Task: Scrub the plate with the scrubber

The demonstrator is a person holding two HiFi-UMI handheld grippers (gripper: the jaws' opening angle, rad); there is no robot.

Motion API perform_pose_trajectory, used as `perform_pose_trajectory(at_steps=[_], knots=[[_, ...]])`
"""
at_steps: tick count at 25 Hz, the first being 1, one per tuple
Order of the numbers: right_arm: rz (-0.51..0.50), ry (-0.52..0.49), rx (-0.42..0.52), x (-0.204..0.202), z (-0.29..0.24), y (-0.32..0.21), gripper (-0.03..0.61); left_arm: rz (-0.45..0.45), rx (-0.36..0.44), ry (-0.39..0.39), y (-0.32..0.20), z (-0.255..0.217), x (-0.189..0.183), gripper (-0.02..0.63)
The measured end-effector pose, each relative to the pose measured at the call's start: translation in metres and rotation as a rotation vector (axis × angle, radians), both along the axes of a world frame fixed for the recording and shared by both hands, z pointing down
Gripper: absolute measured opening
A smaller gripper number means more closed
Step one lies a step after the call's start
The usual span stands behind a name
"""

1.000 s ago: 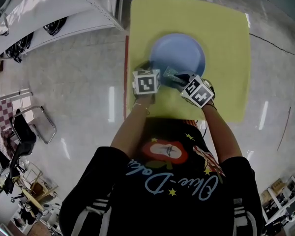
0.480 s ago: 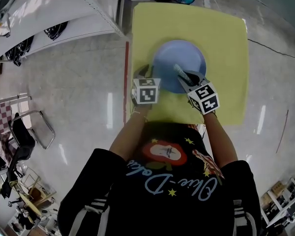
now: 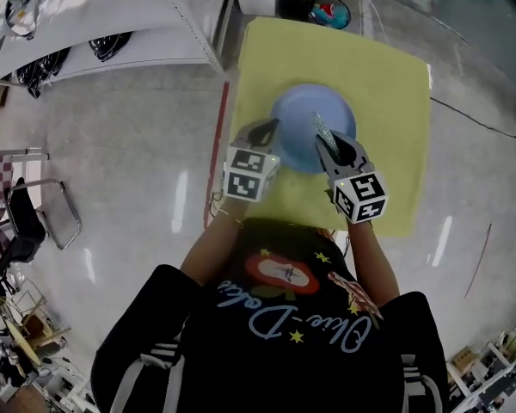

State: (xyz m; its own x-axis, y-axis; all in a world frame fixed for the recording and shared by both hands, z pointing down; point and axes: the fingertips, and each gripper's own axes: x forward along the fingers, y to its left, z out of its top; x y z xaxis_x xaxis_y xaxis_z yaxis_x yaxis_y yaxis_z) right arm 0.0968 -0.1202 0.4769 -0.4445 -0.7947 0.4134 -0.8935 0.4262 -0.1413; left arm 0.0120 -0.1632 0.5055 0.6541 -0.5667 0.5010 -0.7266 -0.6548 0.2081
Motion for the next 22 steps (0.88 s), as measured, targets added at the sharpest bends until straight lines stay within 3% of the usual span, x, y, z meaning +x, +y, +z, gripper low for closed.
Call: perform_pose_trajectory(at_steps=[10, 22], knots=[[0.013, -0.065, 0.180, 0.032, -0.066, 0.051, 0.063, -0.007, 0.193, -0.002, 0.053, -0.078, 0.034, 0.003], [-0.022, -0.098, 0.273, 0.049, -0.100, 0.078, 0.060, -0.035, 0.274, 0.012, 0.089, -0.111, 0.054, 0.003]])
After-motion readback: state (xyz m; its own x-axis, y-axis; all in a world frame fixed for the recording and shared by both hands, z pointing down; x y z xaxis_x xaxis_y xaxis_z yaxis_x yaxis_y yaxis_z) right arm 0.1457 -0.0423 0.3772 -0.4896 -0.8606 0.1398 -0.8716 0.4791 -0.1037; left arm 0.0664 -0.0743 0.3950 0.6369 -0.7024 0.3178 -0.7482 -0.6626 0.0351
